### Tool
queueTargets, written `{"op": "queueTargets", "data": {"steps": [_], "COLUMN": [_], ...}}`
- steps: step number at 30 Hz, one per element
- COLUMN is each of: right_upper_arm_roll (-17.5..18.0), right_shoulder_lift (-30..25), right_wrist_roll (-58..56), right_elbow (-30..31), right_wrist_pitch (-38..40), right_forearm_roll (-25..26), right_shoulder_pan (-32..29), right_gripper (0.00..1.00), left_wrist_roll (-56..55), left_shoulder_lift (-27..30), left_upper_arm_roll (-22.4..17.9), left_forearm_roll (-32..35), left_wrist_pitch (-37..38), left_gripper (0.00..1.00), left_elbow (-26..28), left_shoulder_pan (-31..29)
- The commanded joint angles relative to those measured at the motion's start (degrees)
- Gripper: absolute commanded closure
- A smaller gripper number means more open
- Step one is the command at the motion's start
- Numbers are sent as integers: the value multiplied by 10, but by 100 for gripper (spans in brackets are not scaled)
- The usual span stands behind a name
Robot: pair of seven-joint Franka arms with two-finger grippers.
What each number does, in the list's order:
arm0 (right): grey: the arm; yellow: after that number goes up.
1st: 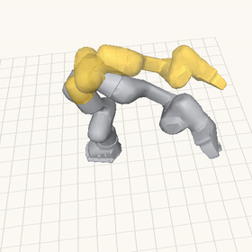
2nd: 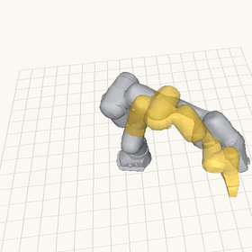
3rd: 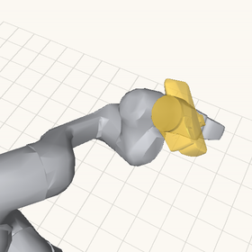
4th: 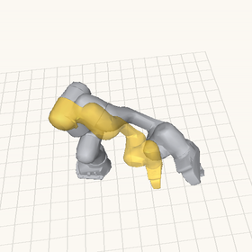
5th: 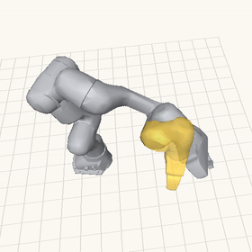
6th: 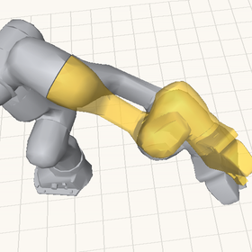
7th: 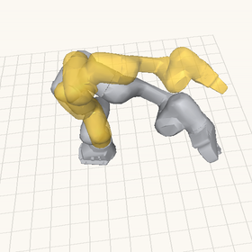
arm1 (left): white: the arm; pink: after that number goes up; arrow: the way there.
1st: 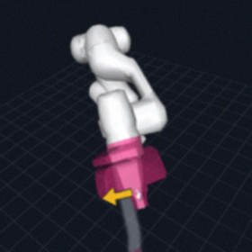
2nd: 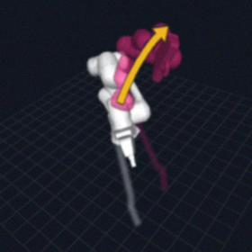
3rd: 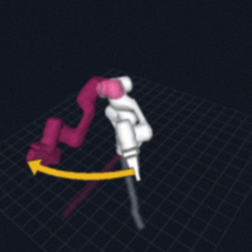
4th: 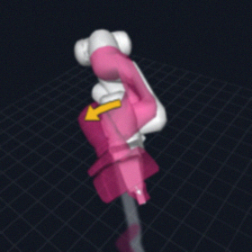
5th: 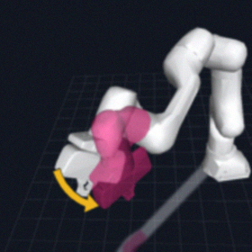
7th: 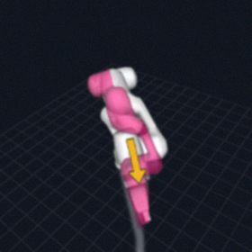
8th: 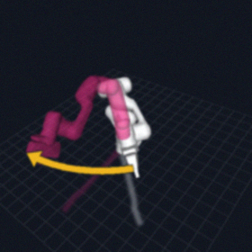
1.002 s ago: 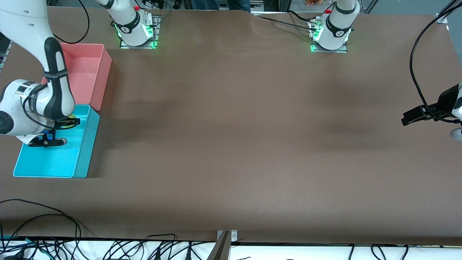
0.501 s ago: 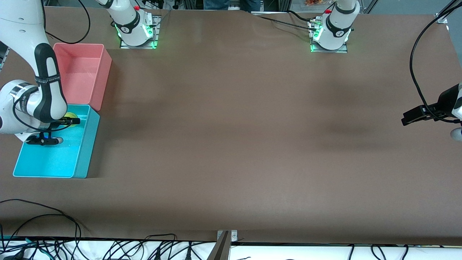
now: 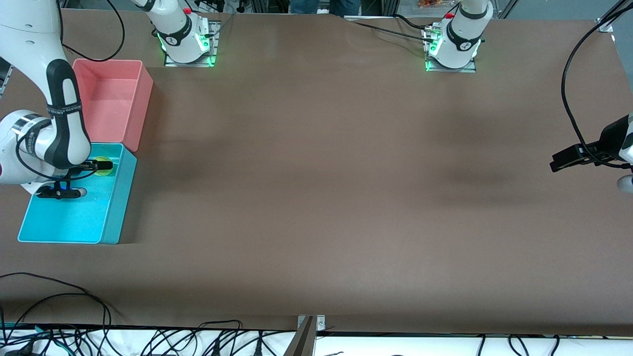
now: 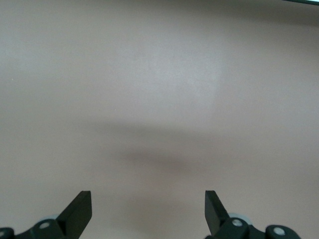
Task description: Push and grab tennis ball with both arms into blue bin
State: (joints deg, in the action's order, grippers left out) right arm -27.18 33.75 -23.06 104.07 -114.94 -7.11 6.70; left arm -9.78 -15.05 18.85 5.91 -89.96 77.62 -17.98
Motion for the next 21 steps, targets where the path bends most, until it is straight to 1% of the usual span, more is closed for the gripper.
{"op": "queueTargets", "data": {"steps": [1, 14, 18, 21], "right_upper_arm_roll": [2, 1, -2, -3], "right_shoulder_lift": [-13, -46, -53, -63], "right_wrist_roll": [-14, -8, -4, -4], "right_elbow": [-50, -206, -241, -252], "right_wrist_pitch": [76, 302, 350, 365], "right_forearm_roll": [-12, -4, -3, 1], "right_shoulder_pan": [-4, 3, 30, 52], "right_gripper": [0, 0, 0, 0], "left_wrist_roll": [10, 10, 10, 10], "left_shoulder_lift": [4, 4, 4, 4], "left_upper_arm_roll": [1, 1, 1, 1], "left_forearm_roll": [-4, -4, -4, -4], "left_wrist_pitch": [10, 10, 10, 10], "left_gripper": [0, 0, 0, 0], "left_elbow": [-5, -6, -6, -6], "left_shoulder_pan": [-1, -2, -2, -2]}}
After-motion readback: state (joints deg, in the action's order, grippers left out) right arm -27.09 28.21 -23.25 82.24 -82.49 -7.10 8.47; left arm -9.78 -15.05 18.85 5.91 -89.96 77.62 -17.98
